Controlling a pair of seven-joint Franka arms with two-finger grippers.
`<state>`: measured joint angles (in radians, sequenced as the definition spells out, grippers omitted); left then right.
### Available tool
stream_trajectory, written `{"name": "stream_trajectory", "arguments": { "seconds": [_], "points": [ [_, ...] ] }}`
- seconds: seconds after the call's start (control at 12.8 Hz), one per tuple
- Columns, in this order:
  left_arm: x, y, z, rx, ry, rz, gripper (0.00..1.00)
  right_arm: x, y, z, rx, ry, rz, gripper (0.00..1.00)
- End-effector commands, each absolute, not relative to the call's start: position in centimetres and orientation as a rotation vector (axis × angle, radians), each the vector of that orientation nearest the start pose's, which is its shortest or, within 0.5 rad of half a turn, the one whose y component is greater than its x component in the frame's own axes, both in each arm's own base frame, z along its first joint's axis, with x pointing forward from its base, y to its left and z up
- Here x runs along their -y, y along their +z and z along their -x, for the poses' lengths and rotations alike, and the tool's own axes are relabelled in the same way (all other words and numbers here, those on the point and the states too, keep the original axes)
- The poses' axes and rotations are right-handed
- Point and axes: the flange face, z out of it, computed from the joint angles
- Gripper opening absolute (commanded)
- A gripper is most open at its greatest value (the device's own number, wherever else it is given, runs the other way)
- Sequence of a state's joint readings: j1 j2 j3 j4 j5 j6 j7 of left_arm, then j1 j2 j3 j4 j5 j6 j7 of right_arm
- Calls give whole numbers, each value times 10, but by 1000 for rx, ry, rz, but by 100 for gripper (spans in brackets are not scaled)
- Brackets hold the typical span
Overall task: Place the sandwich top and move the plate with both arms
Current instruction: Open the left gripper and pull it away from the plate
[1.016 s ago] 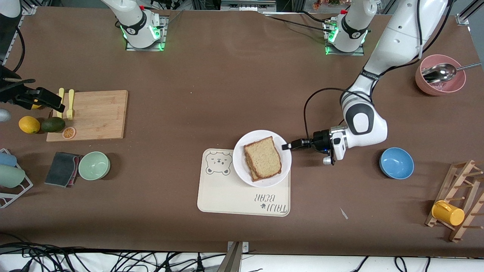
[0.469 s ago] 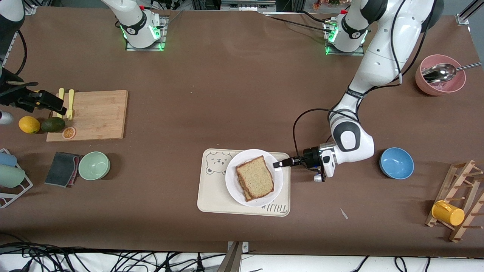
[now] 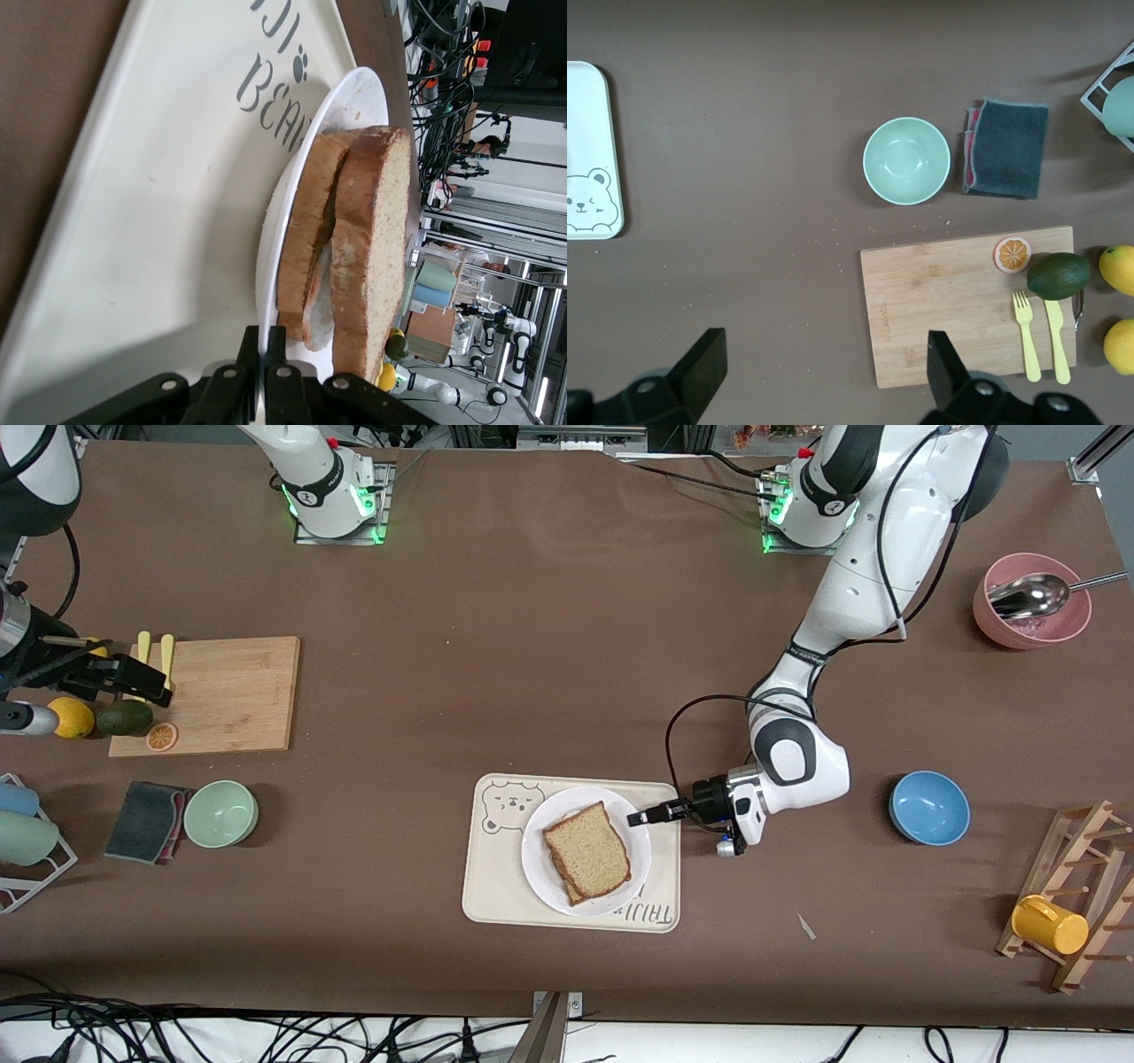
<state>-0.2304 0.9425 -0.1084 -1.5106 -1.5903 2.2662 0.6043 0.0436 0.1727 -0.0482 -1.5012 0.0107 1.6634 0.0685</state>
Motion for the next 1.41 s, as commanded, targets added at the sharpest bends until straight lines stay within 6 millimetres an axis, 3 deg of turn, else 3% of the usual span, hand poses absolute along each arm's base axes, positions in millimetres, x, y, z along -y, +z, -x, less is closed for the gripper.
{"name": "stream_trajectory", "arguments": {
  "seconds": [0.0, 0.08, 0.16, 0.31, 0.47, 0.78, 1.02, 1.33],
  "points": [
    [251, 113, -665, -385, 21, -1932, 5, 1, 576, -610, -138, -2, 3126, 100],
    [249, 113, -664, -389, 22, -1932, 34, -1, 579, -608, -164, -6, 3123, 100],
    [244, 116, -665, -390, 26, -1937, 48, -1, 580, -608, -212, -6, 3122, 100],
    [240, 114, -660, -388, 21, -1944, 63, 0, 591, -602, -298, -27, 3112, 100],
    [227, 119, -658, -374, 42, -1954, 64, 1, 598, -596, -288, -13, 3115, 100],
    [190, 150, -643, -370, 38, -1987, 65, 5, 604, -583, -310, 44, 3121, 100],
    [155, 196, -617, -355, 39, -2046, 65, 5, 603, -581, -312, 63, 3120, 100],
    [117, 281, -585, -332, -16, -2215, 70, 5, 603, -582, -310, 58, 3122, 100]
  ]
}}
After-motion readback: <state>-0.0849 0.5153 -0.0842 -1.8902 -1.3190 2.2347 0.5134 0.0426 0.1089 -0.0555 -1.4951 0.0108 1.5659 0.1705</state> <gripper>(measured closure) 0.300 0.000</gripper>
